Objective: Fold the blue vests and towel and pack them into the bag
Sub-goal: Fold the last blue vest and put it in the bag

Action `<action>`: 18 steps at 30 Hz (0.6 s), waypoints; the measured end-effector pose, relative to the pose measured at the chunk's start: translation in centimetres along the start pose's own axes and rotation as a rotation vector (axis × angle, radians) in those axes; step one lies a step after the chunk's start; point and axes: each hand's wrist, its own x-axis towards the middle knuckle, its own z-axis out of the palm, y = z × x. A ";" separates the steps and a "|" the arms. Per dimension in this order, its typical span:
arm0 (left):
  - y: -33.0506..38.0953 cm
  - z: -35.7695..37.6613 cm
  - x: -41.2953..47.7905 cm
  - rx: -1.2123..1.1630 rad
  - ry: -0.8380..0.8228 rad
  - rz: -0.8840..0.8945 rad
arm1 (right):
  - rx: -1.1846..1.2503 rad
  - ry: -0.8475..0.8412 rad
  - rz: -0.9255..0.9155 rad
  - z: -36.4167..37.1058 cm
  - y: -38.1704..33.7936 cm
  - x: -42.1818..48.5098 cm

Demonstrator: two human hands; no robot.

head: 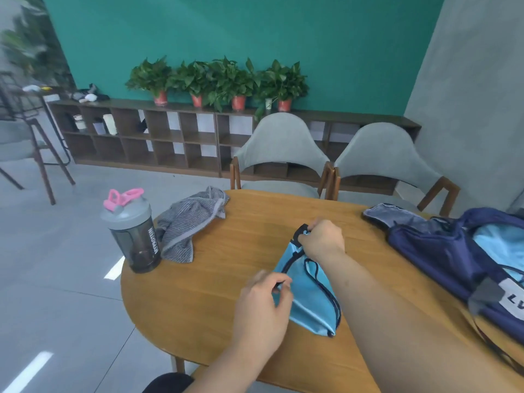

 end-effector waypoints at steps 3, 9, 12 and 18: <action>-3.0 0.1 -0.1 0.143 -0.044 -0.013 | -0.025 -0.013 -0.003 2.9 0.3 0.0; -5.9 0.6 0.0 0.132 -0.063 -0.034 | 0.155 0.141 -0.092 7.0 1.5 -1.9; -6.1 0.8 0.1 0.132 -0.050 -0.058 | 0.174 0.162 -0.143 8.1 2.5 -3.1; -6.1 0.9 0.0 0.207 -0.074 -0.027 | -0.204 0.135 -0.354 10.2 4.6 -4.0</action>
